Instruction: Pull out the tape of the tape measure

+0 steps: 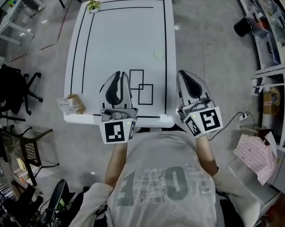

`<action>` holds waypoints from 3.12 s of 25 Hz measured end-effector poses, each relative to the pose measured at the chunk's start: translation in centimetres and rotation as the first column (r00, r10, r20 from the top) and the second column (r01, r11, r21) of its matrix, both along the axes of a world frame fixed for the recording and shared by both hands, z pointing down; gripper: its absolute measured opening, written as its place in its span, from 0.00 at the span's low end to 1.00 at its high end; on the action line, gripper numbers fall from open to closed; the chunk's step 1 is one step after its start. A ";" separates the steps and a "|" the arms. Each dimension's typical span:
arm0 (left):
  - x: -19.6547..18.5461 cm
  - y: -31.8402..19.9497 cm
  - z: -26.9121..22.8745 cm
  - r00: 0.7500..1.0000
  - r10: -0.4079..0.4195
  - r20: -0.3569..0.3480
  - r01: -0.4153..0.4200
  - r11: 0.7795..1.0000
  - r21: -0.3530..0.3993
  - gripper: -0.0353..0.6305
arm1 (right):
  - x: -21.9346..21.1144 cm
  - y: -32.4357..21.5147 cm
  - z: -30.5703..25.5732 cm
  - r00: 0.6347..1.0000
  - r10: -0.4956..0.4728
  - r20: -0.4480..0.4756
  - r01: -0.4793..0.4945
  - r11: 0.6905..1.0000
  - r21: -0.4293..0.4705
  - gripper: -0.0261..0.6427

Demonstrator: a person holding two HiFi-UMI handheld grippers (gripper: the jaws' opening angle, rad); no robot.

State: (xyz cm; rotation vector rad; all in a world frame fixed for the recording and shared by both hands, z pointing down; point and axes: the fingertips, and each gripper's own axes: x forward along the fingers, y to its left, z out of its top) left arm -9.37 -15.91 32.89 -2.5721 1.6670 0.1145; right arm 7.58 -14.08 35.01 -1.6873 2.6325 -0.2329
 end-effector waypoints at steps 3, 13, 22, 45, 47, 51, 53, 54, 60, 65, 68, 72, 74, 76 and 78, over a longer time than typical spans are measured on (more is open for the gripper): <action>1.2 -1.3 -0.1 0.999 0.051 0.010 -0.051 0.999 -0.004 0.10 | 1.1 0.0 0.1 1.000 0.015 0.000 -0.015 1.000 -0.007 0.08; 8.2 -6.6 5.2 0.949 0.304 0.082 -0.289 0.944 -0.160 0.51 | 4.9 -0.2 1.1 0.998 0.066 -0.003 -0.066 0.997 -0.039 0.08; 14.1 -11.0 18.8 0.823 0.525 0.217 -0.371 0.786 -0.494 0.54 | 7.3 -0.8 3.0 0.994 0.107 -0.011 -0.108 0.989 -0.099 0.08; 17.0 -13.7 24.9 0.719 0.609 0.336 -0.269 0.689 -0.673 0.51 | 9.8 -2.6 5.5 0.994 0.105 -0.011 -0.105 0.980 -0.166 0.08; 16.9 -13.6 24.9 0.712 0.615 0.338 -0.273 0.686 -0.674 0.50 | 9.6 -2.6 5.6 0.995 0.103 -0.009 -0.103 0.980 -0.168 0.08; 16.9 -13.6 25.0 0.699 0.629 0.339 -0.284 0.680 -0.676 0.48 | 9.4 -2.7 5.5 0.995 0.099 -0.007 -0.099 0.981 -0.168 0.09; 16.9 -13.4 25.0 0.687 0.642 0.341 -0.290 0.672 -0.681 0.41 | 9.2 -2.7 5.4 0.995 0.097 -0.007 -0.097 0.981 -0.167 0.08; 16.8 -13.4 24.9 0.684 0.644 0.342 -0.291 0.671 -0.683 0.41 | 9.2 -2.6 5.4 0.995 0.096 -0.007 -0.096 0.981 -0.166 0.09; 16.7 -13.6 24.6 0.695 0.624 0.358 -0.276 0.691 -0.669 0.40 | 9.1 -2.8 4.8 0.996 0.088 -0.007 -0.088 0.984 -0.157 0.09; 15.5 -14.6 19.2 0.715 0.498 0.491 -0.255 0.840 -0.480 0.40 | 8.4 -3.9 3.6 0.998 0.062 0.011 -0.060 0.989 -0.134 0.09; 14.3 -14.4 14.5 0.693 0.376 0.615 -0.238 0.924 -0.298 0.40 | 7.2 -5.0 2.4 0.999 0.033 0.032 -0.029 0.993 -0.118 0.09; 12.5 -12.5 10.3 0.640 0.262 0.722 -0.247 0.960 -0.129 0.40 | 4.4 -6.1 1.1 0.999 -0.038 0.039 0.042 0.992 -0.116 0.09; 11.5 -11.2 9.0 0.628 0.225 0.745 -0.256 0.964 -0.075 0.40 | 2.8 -6.4 1.0 0.996 -0.076 0.052 0.082 0.987 -0.136 0.09; 10.5 -10.1 8.2 0.617 0.205 0.760 -0.265 0.963 -0.044 0.40 | 1.1 -6.5 1.2 0.990 -0.120 0.071 0.130 0.977 -0.168 0.09; 9.4 -9.0 8.1 0.603 0.201 0.772 -0.270 0.962 -0.039 0.40 | -0.5 -6.7 1.7 0.984 -0.154 0.090 0.170 0.963 -0.208 0.09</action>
